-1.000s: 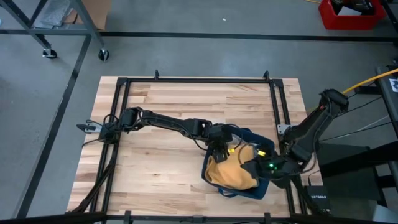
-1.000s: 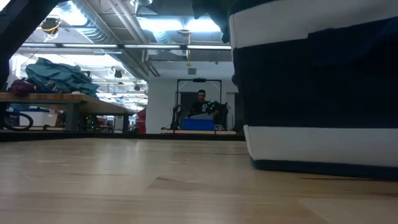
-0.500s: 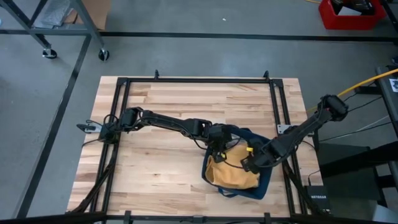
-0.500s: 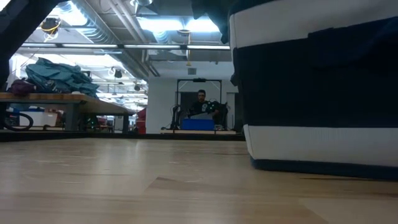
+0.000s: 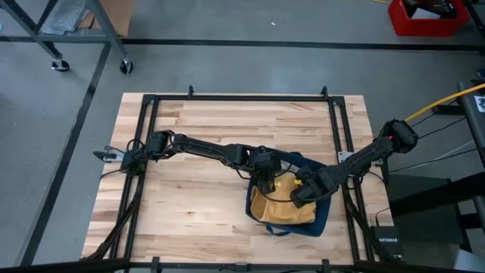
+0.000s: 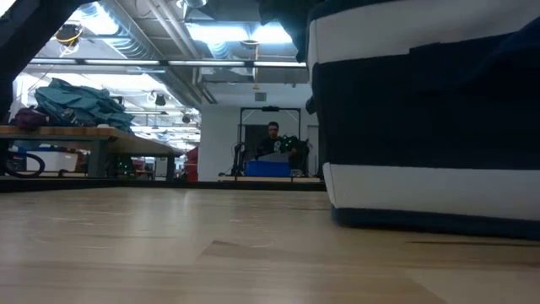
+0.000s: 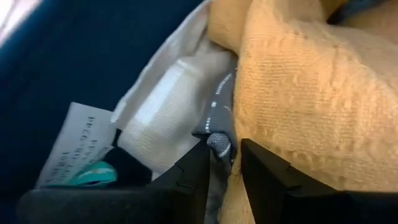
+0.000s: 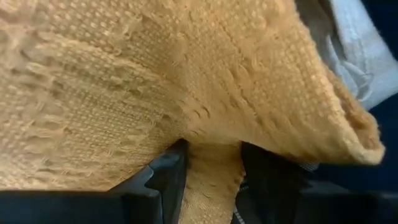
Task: Fold towel
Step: Put the stack of towels into the blue bin
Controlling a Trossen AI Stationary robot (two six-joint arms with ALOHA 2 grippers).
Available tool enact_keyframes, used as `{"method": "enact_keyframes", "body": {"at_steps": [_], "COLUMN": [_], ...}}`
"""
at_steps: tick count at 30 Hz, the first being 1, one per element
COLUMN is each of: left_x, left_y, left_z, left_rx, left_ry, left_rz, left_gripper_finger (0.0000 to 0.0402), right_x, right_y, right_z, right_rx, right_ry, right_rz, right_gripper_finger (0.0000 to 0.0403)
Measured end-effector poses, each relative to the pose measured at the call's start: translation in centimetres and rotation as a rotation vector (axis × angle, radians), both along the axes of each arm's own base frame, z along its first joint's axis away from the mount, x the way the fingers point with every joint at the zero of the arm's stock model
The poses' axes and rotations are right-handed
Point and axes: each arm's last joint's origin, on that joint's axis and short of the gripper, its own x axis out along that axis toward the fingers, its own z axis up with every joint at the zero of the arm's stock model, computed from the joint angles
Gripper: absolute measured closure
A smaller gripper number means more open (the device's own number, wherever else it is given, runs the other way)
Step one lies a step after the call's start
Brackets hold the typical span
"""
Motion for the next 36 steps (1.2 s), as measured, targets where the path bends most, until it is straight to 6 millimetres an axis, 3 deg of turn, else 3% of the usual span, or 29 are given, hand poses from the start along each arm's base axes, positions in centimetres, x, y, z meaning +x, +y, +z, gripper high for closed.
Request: {"method": "enact_keyframes", "body": {"at_steps": [3, 11, 17, 25, 36], "left_x": [-0.2, -1.8, -3.1, -3.8, -3.2], "left_y": [0.4, 0.7, -1.0, -5.8, -6.0], "left_z": [1.1, 7.3, 9.4, 6.0, 0.4], "left_rx": [0.021, 0.091, 0.054, 0.054, 0.071], "left_ry": [-0.026, -0.195, -0.234, -0.142, -0.119], "left_rz": [0.002, 0.003, -0.02, -0.141, -0.154], "left_gripper_finger": [0.032, 0.032, 0.032, 0.032, 0.032], "right_x": [-0.2, -0.5, -0.3, -0.3, -0.1], "right_y": [-0.1, -0.5, -0.5, -0.4, -0.4], "right_z": [0.5, 1.9, 2.1, 2.1, 2.2], "right_rx": [-0.002, -0.019, -0.017, -0.014, -0.008], "right_ry": [-0.037, -0.152, -0.181, -0.187, -0.201], "right_rz": [0.001, -0.005, -0.007, 0.004, 0.021], "right_gripper_finger": [0.0242, 0.0242, 0.0242, 0.0242, 0.0242]}}
